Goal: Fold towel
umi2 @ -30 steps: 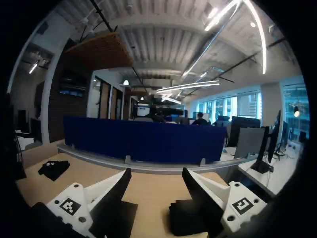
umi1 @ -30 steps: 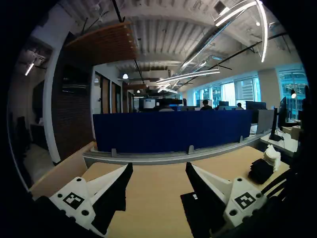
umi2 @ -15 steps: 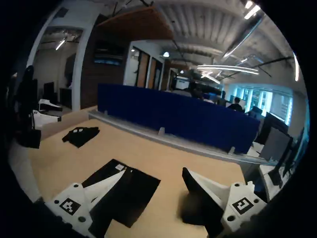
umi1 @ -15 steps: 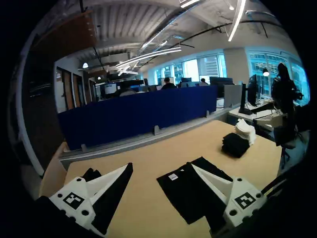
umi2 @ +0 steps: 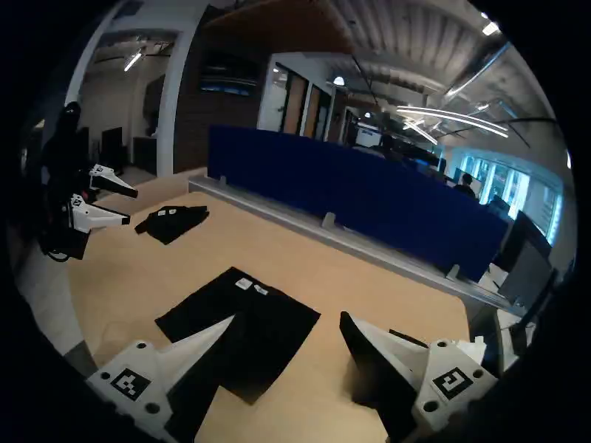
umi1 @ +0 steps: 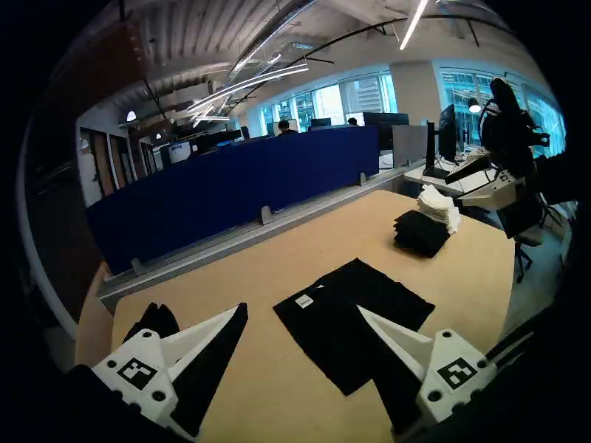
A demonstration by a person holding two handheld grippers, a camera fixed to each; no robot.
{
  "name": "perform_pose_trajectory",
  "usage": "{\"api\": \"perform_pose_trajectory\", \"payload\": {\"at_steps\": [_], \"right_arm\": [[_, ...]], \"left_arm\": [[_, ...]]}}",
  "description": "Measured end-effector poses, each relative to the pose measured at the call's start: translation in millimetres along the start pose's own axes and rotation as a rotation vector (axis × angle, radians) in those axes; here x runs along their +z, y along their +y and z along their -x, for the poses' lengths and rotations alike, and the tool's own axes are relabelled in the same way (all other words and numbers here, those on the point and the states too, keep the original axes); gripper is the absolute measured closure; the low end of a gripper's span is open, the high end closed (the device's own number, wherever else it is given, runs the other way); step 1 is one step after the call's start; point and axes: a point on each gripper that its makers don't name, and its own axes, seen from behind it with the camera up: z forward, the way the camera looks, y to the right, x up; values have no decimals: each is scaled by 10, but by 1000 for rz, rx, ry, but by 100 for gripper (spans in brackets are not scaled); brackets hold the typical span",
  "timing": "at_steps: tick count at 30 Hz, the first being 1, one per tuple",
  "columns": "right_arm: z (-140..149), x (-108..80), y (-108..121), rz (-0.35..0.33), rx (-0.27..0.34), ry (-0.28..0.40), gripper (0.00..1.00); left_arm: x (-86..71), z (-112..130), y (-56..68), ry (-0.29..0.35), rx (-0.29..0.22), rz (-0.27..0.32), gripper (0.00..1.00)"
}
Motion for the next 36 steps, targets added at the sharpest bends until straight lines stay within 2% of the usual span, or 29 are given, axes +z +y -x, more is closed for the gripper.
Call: {"api": "perform_pose_trajectory", "payload": {"at_steps": [3,9,12,18,36], "right_arm": [[94,48,-40,-7,-9,-13,0],[323,176,-135,-26,-21,-36,0],[489,254,-182,-34,-27,-62,0],[816,392,-275,-57,-22,-108,0],[1824,714,-521,-114,-18,-245,0]], "left_arm": [[58,127,21,-20,-4,4,1],[172,332,104,-36,26,24,1],[231,490,99,-62,31,19,1],[363,808,165,-109,12,41,1],[688,1862,519,-297,2,141,1]]}}
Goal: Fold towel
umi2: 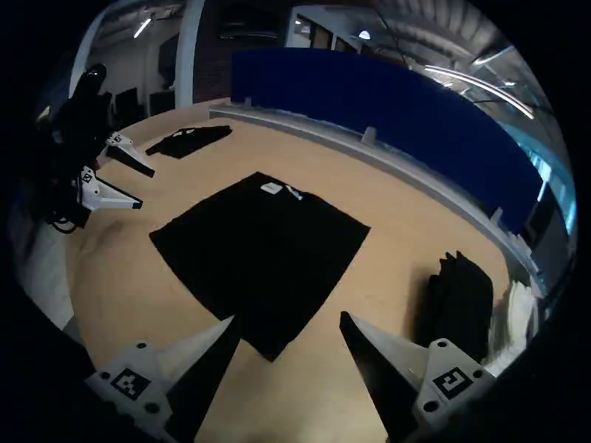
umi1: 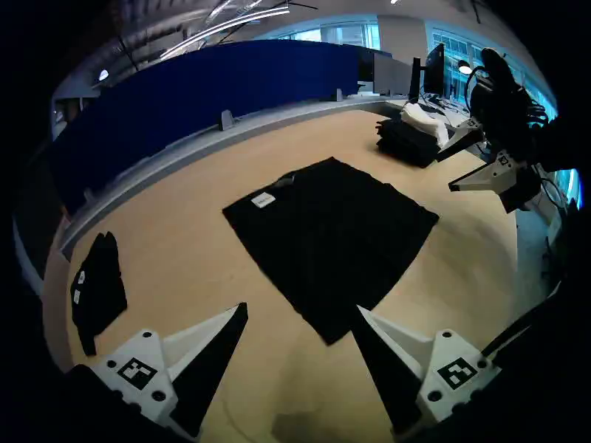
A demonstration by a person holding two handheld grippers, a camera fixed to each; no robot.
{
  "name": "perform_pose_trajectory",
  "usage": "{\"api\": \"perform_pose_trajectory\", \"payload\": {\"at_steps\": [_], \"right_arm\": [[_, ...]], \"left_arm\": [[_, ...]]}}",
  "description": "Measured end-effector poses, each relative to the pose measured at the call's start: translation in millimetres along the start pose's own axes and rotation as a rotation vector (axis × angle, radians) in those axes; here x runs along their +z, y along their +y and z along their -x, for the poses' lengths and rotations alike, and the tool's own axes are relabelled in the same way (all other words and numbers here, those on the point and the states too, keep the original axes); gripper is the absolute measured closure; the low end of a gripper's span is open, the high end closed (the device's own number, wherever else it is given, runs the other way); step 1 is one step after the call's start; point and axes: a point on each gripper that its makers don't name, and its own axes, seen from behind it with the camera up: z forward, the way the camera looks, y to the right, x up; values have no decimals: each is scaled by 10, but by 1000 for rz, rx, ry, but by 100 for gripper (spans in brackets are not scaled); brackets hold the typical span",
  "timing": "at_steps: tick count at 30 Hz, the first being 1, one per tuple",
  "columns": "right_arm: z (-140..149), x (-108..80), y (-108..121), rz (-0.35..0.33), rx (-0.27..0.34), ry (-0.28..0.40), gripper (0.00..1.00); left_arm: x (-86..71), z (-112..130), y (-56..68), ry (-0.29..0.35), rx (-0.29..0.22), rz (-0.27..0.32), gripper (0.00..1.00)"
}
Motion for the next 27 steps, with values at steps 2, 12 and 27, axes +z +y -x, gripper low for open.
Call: {"api": "perform_pose_trajectory", "payload": {"at_steps": [2,12,27], "right_arm": [[92,50,-13,-3,2,-14,0],[479,227,-83,-30,10,-78,0],[711,352,-126,-51,25,-142,11]], "left_arm": [[72,86,48,-22,-1,15,1],[265,390,246,-97,-8,67,0],[425,486,314,-138,-30,91,4]]}}
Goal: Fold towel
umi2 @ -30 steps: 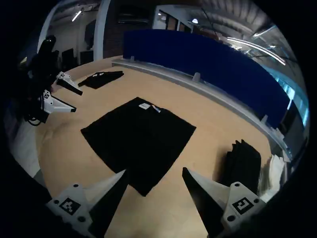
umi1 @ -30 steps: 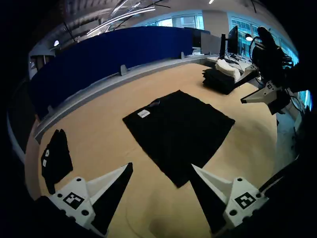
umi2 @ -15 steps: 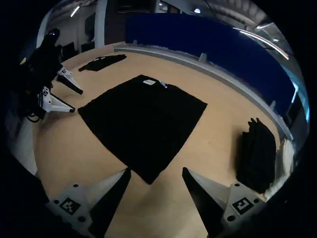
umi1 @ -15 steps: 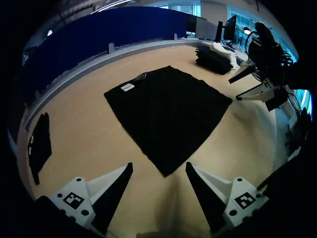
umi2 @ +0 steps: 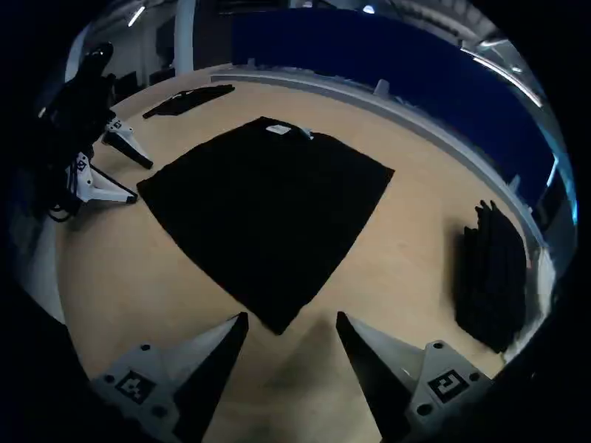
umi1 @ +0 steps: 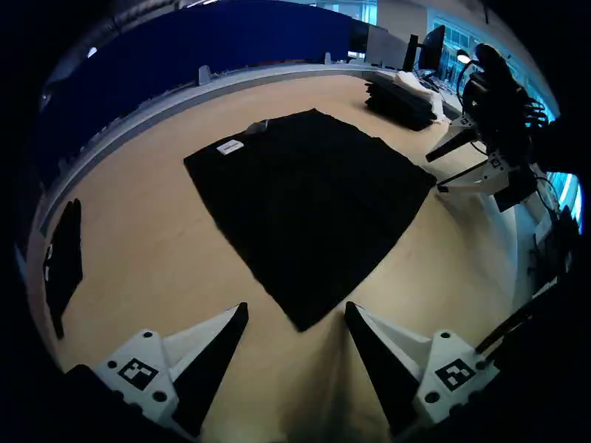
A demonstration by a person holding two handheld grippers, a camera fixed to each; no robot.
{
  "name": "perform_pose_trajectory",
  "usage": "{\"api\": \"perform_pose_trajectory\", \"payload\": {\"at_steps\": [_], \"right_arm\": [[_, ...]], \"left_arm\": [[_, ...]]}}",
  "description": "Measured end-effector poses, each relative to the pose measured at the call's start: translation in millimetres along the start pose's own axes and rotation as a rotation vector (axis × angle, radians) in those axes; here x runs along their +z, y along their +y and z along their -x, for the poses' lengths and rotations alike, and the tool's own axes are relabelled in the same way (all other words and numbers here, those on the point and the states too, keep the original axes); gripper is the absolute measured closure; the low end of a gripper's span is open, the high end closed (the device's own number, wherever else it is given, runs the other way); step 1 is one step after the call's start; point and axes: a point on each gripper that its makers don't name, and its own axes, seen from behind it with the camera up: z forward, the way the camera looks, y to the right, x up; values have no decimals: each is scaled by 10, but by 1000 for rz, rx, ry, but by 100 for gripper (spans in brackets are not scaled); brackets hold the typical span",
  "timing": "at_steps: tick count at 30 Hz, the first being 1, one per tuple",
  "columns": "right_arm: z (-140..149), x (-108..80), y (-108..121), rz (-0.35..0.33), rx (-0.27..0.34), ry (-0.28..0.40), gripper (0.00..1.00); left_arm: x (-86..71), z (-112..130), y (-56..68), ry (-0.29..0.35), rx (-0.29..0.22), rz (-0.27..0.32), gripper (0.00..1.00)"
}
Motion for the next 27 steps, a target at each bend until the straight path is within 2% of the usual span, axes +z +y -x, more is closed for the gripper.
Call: {"api": "perform_pose_trajectory", "payload": {"at_steps": [2,6,10,16,18,20,24,27], "right_arm": [[15,20,-20,-12,9,-3,16],[19,40,-38,-24,27,-5,21],[20,46,-77,-43,34,-8,31],[9,48,-106,-49,34,-9,51],[8,44,-118,-52,31,-10,57],[6,38,-127,-54,28,-12,66],[1,33,-140,-57,23,-16,76],[4,32,-148,-59,19,-18,79]], "left_arm": [[0,9,-8,-4,0,-3,5],[-6,39,-27,-13,17,-16,14],[-23,45,-6,-21,20,-17,23],[-30,54,19,-38,28,-13,48],[-36,55,29,-45,34,-11,51],[-38,54,44,-50,41,-7,61],[-38,57,70,-60,53,-8,82],[-29,54,88,-63,57,-14,85]]}}
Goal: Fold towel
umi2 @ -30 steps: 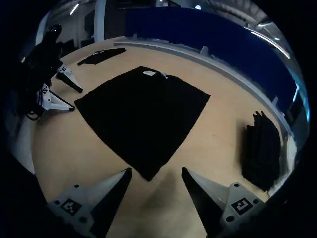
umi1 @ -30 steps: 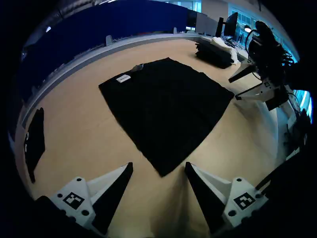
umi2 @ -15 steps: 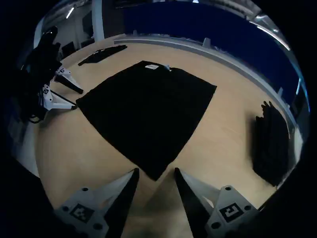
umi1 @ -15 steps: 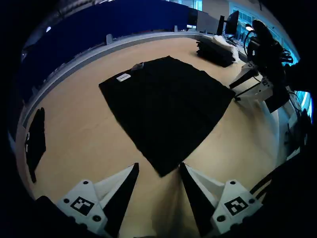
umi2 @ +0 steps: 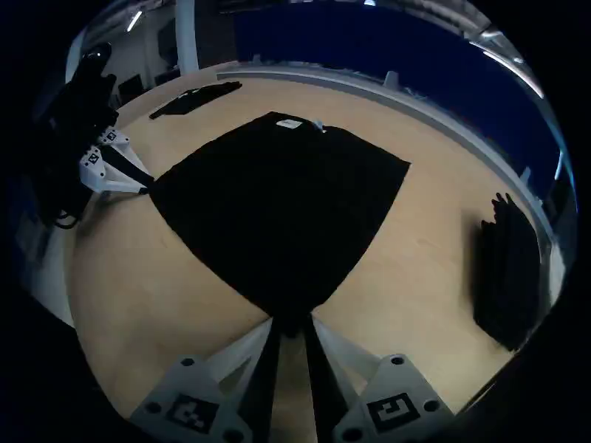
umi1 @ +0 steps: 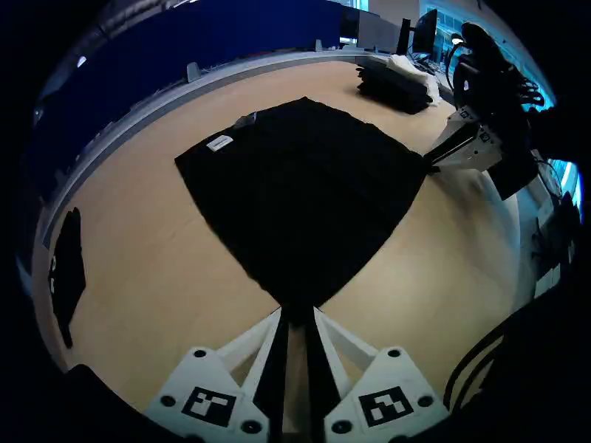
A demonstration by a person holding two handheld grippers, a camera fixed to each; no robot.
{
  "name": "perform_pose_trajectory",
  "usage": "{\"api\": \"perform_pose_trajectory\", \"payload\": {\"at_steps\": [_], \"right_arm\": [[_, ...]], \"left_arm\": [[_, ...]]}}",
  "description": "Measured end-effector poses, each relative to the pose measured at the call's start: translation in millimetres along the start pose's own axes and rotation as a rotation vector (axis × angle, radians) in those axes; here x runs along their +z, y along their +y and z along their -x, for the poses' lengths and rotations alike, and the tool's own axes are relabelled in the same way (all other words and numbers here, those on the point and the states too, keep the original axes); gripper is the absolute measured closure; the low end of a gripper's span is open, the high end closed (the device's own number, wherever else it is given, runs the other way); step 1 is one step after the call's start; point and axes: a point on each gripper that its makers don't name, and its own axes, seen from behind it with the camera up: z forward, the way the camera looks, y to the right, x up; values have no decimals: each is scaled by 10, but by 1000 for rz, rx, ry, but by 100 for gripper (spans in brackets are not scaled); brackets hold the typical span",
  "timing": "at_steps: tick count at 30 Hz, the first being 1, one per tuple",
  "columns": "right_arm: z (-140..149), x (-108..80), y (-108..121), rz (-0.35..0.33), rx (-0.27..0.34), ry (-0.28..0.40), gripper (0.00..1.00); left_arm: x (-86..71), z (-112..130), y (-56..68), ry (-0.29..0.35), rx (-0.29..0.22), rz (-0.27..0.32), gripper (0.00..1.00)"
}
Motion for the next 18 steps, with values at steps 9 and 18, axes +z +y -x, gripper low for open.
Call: {"api": "perform_pose_trajectory", "payload": {"at_steps": [9,18], "right_arm": [[-32,-19,33,6,29,5,84],[-200,-207,60,14,41,40,84]], "left_arm": [[-28,1,30,-1,-39,11,90],[-190,-160,33,33,-65,-17,90]]}}
